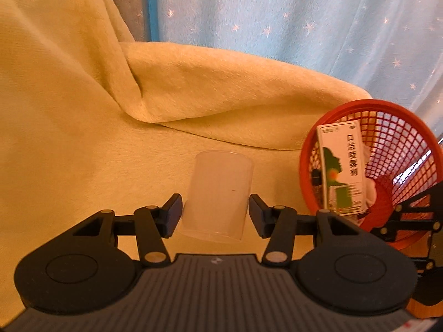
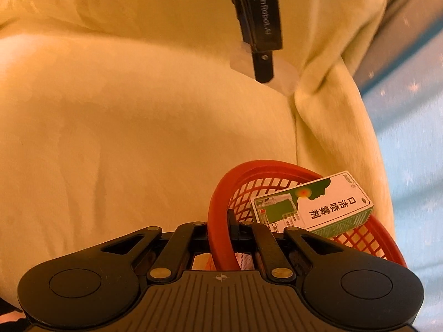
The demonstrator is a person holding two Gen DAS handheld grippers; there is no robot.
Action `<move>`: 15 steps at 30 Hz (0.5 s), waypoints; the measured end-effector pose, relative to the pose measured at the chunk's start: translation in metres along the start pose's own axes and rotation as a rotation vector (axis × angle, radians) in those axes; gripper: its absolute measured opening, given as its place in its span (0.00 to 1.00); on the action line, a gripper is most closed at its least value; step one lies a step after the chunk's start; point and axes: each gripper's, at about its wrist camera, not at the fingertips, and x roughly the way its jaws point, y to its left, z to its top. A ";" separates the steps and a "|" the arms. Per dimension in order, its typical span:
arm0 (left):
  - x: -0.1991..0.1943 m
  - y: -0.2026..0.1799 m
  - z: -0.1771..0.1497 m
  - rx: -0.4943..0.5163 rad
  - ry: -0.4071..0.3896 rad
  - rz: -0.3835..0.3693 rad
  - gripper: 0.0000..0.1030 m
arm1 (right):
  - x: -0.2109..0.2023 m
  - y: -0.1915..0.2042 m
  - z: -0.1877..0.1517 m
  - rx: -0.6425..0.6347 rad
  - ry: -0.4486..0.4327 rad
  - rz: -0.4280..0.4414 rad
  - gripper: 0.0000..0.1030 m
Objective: Organize objects
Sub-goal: 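Carry the clear cup into the wastebasket and open the left gripper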
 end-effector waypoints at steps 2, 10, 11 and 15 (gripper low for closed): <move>-0.013 0.002 -0.005 -0.004 -0.009 0.012 0.46 | -0.003 0.007 0.007 -0.025 -0.034 0.002 0.01; -0.067 0.018 -0.031 -0.051 -0.034 0.058 0.46 | -0.014 0.039 0.032 -0.095 -0.171 0.041 0.02; -0.074 0.020 -0.035 -0.058 -0.037 0.060 0.46 | -0.015 0.043 0.031 -0.096 -0.170 0.045 0.02; -0.096 0.020 -0.048 -0.072 -0.042 0.054 0.46 | -0.018 0.056 0.020 -0.096 -0.129 0.046 0.02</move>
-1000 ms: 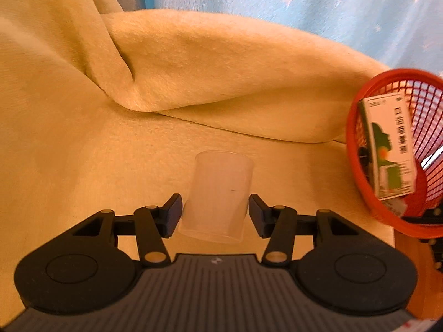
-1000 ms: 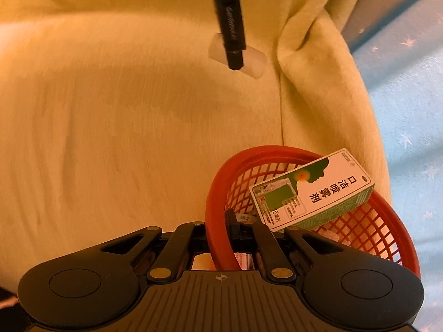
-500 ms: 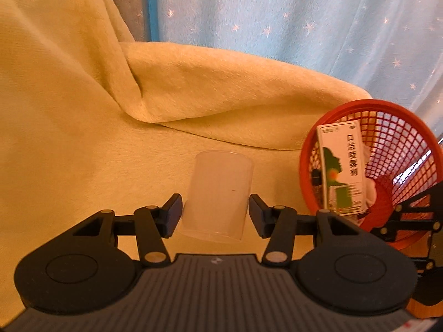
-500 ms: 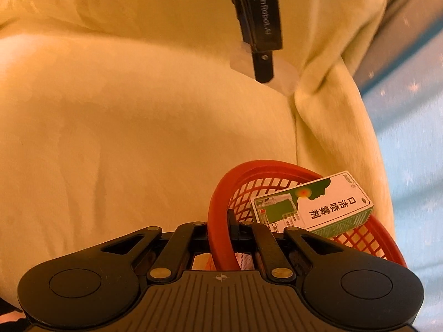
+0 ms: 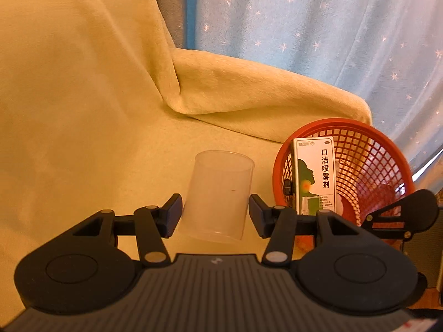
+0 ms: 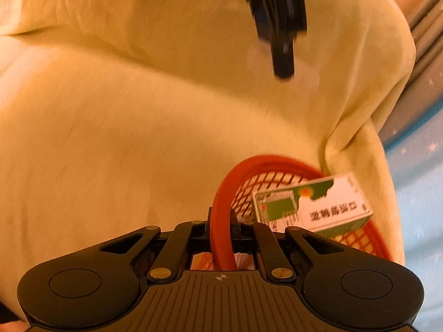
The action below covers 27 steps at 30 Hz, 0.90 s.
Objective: Organize objects
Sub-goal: 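Carry the clear cup into the wastebasket and open the left gripper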
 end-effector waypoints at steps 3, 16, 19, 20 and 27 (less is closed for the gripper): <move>-0.013 -0.006 -0.008 -0.003 0.003 -0.030 0.46 | -0.002 0.009 -0.009 -0.002 0.055 -0.015 0.02; -0.031 -0.114 0.011 0.115 0.037 -0.283 0.46 | -0.014 0.033 -0.034 -0.073 0.112 -0.028 0.02; -0.017 -0.139 0.024 0.113 0.067 -0.339 0.51 | -0.014 0.029 -0.040 -0.067 0.104 -0.022 0.02; -0.010 -0.146 0.028 0.110 0.077 -0.352 0.58 | -0.017 0.029 -0.043 -0.064 0.101 -0.024 0.02; 0.009 -0.178 0.038 0.135 0.083 -0.283 0.61 | -0.027 0.027 -0.063 -0.045 0.097 -0.001 0.02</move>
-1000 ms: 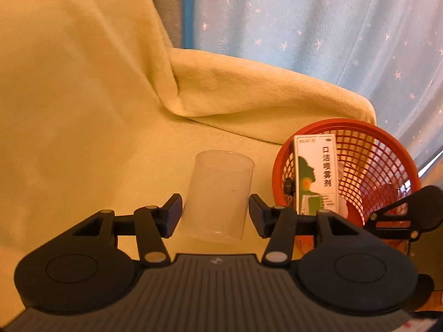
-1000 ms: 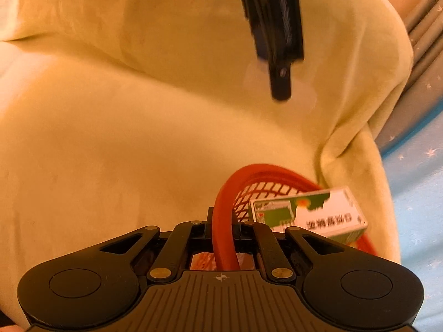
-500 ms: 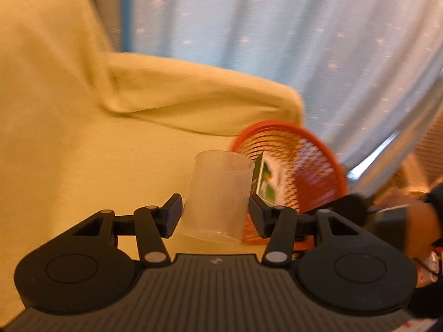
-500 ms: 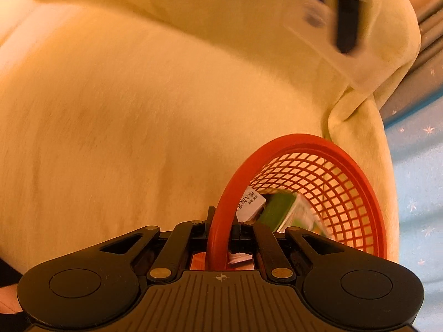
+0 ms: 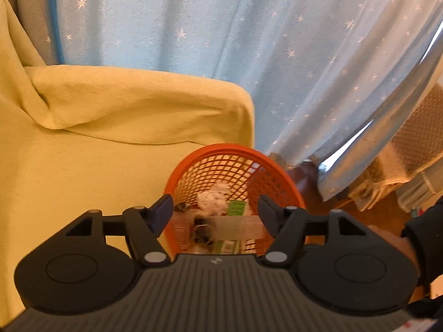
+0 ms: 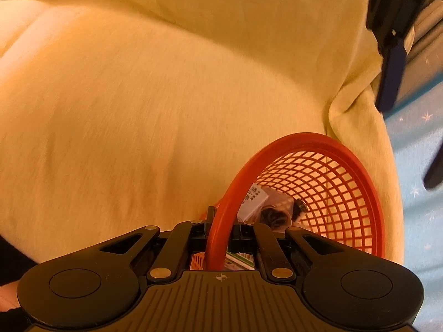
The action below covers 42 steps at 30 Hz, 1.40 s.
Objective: Organize objects
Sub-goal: 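Carry the clear cup into the wastebasket and open the left gripper, then lower the red wastebasket onto the floor with the right gripper and release it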
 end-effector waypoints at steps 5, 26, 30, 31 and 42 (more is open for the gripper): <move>-0.010 -0.002 -0.021 -0.072 0.005 0.123 0.63 | -0.008 -0.003 -0.013 -0.023 0.015 0.024 0.02; -0.040 -0.075 -0.122 -0.356 0.036 0.370 0.65 | -0.081 0.012 -0.117 -0.216 0.063 0.036 0.04; -0.035 -0.096 -0.135 -0.386 0.041 0.384 0.65 | -0.098 0.029 -0.139 -0.216 0.076 0.023 0.04; -0.033 -0.100 -0.137 -0.393 0.043 0.393 0.65 | -0.102 0.034 -0.144 -0.218 0.079 0.018 0.04; -0.024 -0.182 -0.166 -0.423 0.059 0.445 0.84 | -0.152 0.096 -0.208 -0.211 0.111 -0.026 0.04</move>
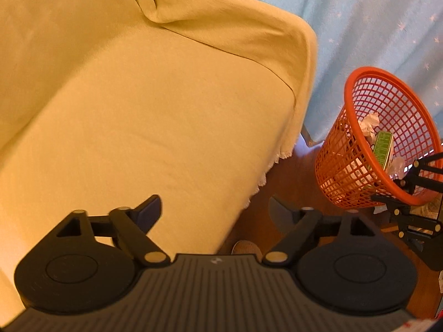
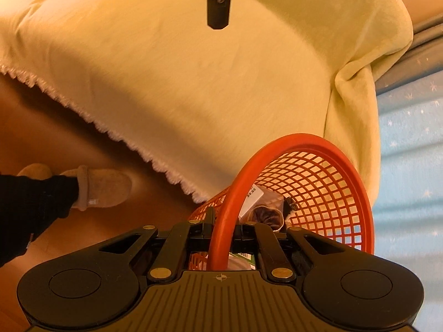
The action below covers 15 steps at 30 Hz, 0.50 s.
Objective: Organize objects
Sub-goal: 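Lower the red wastebasket onto the floor with the right gripper and release it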
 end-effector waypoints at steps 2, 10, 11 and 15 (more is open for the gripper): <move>-0.006 -0.013 -0.011 -0.007 0.003 -0.001 0.87 | -0.009 0.015 -0.012 0.003 0.010 0.010 0.04; -0.015 -0.058 -0.040 -0.024 0.027 0.005 0.95 | -0.033 0.055 -0.057 -0.003 0.035 0.073 0.05; -0.012 -0.063 -0.042 -0.028 0.030 0.008 0.97 | -0.033 0.059 -0.064 -0.008 0.034 0.082 0.05; 0.004 -0.084 -0.049 -0.043 0.045 0.033 0.98 | -0.024 0.072 -0.096 -0.041 0.021 0.126 0.05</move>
